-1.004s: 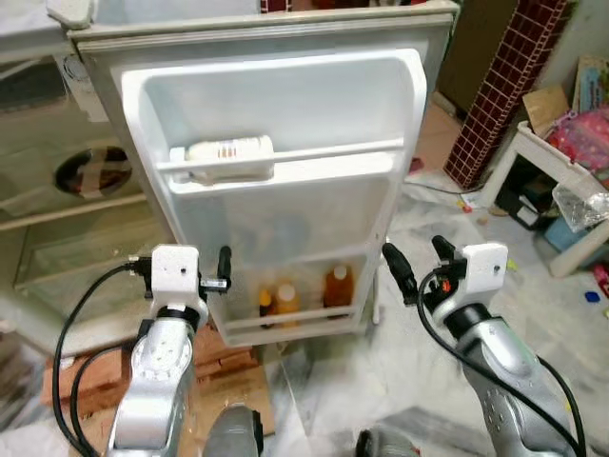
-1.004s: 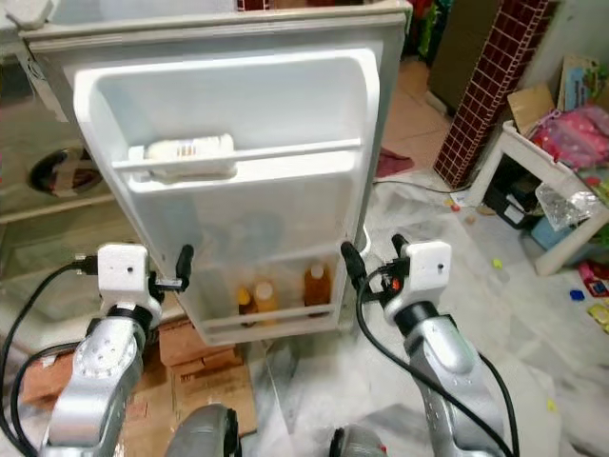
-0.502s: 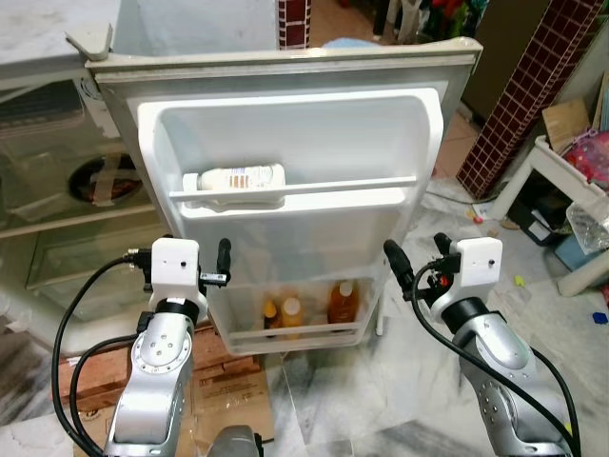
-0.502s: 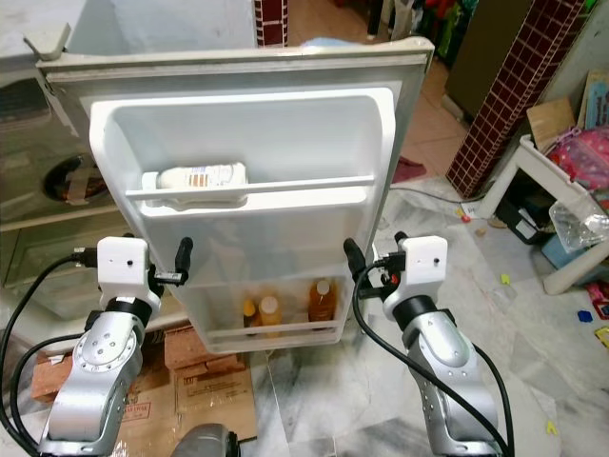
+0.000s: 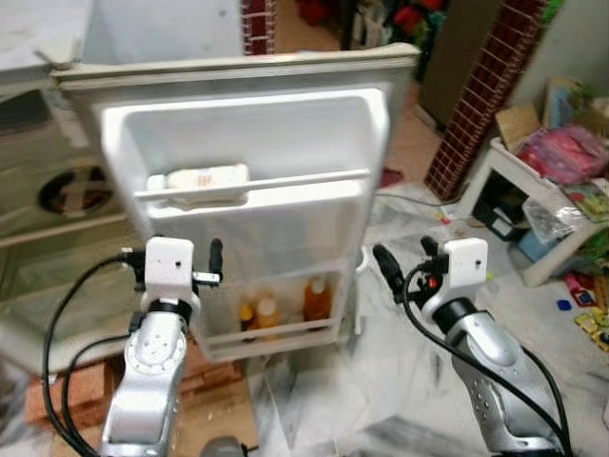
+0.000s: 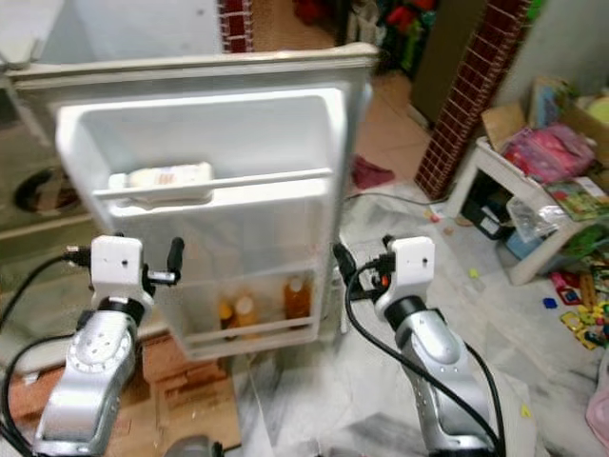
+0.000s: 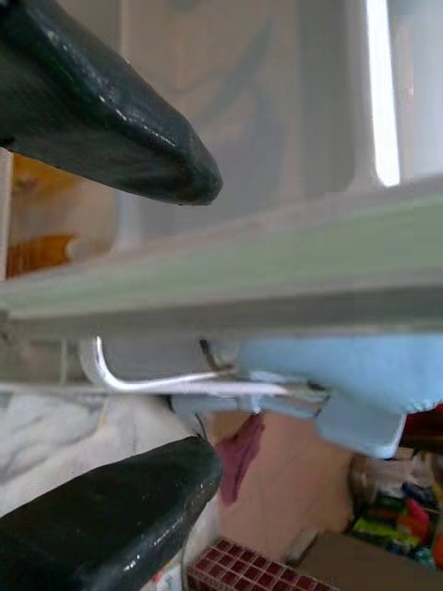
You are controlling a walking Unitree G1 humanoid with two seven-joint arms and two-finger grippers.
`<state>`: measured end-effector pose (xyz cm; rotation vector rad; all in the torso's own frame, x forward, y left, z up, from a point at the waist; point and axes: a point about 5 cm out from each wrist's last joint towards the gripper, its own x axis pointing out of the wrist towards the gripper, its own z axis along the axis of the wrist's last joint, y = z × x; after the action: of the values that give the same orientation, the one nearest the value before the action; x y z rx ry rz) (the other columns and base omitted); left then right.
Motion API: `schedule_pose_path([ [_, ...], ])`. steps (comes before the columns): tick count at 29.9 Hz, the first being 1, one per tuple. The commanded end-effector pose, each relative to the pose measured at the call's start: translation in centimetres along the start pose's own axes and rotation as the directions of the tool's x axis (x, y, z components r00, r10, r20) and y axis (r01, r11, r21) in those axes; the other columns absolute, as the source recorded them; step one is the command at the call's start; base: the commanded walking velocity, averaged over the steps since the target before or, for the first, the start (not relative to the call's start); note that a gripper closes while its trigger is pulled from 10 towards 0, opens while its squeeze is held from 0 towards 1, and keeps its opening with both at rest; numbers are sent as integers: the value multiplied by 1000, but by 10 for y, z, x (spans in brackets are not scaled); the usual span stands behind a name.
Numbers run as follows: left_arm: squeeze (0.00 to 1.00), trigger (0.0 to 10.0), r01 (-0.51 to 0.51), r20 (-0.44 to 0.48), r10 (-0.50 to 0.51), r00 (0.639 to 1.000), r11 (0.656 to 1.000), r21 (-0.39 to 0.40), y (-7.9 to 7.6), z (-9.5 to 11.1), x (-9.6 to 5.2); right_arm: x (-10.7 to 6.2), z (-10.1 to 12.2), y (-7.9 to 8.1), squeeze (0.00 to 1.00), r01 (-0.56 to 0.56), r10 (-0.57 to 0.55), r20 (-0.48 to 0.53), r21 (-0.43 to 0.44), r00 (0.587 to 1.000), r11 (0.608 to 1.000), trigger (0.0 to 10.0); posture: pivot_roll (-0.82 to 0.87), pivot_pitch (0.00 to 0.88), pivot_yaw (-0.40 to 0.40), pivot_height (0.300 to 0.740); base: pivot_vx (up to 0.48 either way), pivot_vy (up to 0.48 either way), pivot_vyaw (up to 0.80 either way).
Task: Restocking fridge
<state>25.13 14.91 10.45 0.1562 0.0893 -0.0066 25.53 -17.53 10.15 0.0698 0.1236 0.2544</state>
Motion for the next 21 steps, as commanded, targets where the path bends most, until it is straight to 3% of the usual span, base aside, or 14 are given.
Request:
schedule_pose_path([
  [1,0,10000,-27,-2,27,1000,999,23,7,0,2,8,11,4,0,-26,27,49,-16,998,1000,10000,46,0,1,740,0,-480,0],
  [9,0,10000,-39,-6,39,999,999,20,7,0,2,14,18,4,0,-63,67,91,-55,994,997,10000,50,0,2,740,0,-475,0],
  [17,0,10000,-95,-33,95,995,995,15,14,-4,3,22,25,5,0,-77,89,124,-98,988,992,10000,49,0,2,740,302,-288,588],
  [21,0,10000,-169,-45,168,985,985,-17,22,-4,4,28,30,4,0,-86,104,145,-127,984,988,10000,50,0,2,740,428,0,581],
])
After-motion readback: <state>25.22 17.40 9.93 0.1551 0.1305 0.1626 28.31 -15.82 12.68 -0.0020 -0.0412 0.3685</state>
